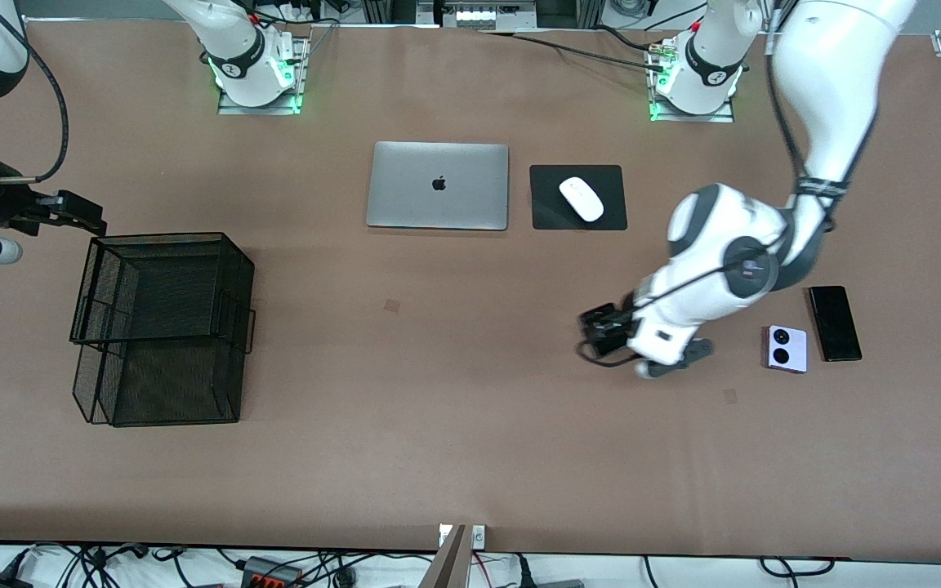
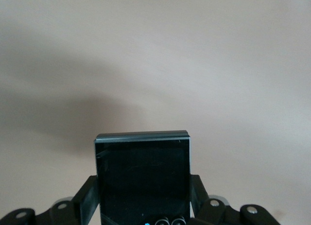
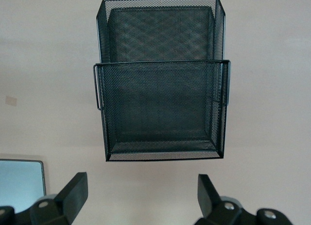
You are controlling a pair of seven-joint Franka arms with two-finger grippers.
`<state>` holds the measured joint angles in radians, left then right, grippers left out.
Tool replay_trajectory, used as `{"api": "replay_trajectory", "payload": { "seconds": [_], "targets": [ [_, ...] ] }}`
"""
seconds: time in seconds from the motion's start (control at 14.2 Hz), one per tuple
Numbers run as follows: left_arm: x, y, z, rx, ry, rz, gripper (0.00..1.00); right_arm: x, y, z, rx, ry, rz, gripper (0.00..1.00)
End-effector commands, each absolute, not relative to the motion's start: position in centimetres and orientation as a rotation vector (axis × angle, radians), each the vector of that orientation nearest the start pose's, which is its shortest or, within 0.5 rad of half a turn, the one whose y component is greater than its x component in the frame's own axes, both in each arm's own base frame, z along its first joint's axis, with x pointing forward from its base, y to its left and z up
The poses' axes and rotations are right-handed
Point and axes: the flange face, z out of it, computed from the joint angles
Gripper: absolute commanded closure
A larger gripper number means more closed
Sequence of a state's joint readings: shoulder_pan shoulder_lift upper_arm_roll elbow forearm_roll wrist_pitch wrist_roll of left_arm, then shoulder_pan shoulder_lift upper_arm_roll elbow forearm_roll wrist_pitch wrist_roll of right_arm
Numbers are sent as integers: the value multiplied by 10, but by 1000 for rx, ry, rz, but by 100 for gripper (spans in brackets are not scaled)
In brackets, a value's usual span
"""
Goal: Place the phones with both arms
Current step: 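Carry the black flip phone toward the table middle with the left gripper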
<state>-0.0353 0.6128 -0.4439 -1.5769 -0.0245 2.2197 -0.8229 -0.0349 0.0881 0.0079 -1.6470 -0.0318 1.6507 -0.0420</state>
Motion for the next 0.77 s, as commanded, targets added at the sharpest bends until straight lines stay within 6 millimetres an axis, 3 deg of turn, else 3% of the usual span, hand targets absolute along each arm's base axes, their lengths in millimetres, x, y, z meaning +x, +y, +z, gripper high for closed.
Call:
{"api": "replay_trajectory", "payload": {
  "seconds": [0.0,0.14,0.35,0.56,0.7],
  "targets": [
    [649,-345,308,-3336,-804,228,84,584,-17,544,-3161,-36,152,0],
    [649,-383,308,-3361,-814,212,84,584,-15,544,-3158,-41,151,0],
    [648,-422,302,-3363,-819,150,86,589,-10,537,-3152,-55,155,0],
    [649,-464,295,-3420,-734,-57,87,596,11,523,-3154,-99,170,0],
    [644,-482,286,-3465,-585,-151,88,601,28,507,-3153,-141,208,0]
  ]
}}
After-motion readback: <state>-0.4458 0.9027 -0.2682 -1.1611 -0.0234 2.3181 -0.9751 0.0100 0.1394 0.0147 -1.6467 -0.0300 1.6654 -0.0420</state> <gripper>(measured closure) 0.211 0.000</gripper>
